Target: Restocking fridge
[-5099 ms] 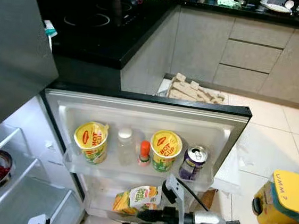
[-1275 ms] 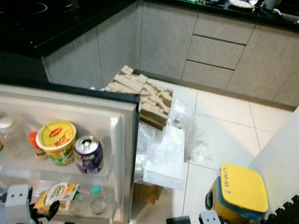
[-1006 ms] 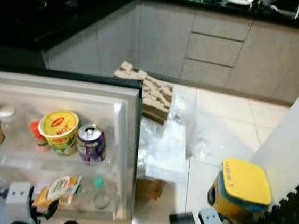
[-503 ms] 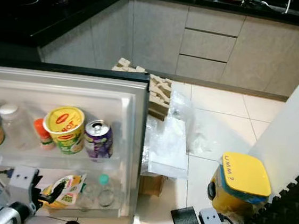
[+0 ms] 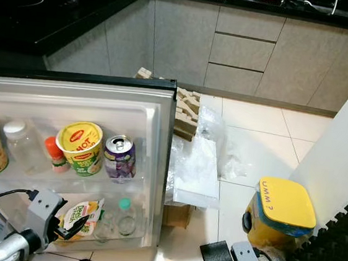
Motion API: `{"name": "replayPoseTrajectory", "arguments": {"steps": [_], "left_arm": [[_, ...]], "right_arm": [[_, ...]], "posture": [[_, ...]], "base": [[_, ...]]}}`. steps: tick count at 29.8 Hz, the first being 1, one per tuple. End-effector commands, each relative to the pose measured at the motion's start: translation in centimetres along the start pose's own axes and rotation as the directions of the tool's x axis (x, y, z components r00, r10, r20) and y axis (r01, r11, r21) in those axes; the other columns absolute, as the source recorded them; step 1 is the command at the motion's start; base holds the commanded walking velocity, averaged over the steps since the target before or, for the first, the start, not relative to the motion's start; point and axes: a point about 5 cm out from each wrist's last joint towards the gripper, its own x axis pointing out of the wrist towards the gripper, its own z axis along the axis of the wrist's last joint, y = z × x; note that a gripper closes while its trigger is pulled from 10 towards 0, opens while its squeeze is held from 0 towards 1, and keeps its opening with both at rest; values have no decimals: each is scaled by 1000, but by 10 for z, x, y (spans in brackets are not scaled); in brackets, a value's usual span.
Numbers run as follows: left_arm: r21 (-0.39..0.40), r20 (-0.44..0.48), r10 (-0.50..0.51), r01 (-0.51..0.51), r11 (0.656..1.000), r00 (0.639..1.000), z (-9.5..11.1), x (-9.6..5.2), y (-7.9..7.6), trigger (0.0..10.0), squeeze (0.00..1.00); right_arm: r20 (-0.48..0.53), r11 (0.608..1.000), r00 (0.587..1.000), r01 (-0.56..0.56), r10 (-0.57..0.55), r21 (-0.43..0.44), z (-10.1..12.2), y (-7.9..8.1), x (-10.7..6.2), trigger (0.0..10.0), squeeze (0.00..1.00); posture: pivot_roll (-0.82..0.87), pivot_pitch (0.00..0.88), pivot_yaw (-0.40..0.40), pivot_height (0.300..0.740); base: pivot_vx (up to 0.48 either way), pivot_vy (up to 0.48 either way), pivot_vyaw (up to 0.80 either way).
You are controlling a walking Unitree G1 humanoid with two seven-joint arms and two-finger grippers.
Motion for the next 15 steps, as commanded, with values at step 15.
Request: {"name": "replayPoseTrajectory", "arguments": {"steps": [15], "left_arm": [[250, -118, -223, 246, 936, 968, 7, -10, 5, 10000, 0]], "right_arm": [[-8, 1000, 1000, 2, -2, 2, -2, -3, -2, 10000, 0]], "posture": [[-65, 11, -38, 650]], "base": [[0, 0, 0]]}}
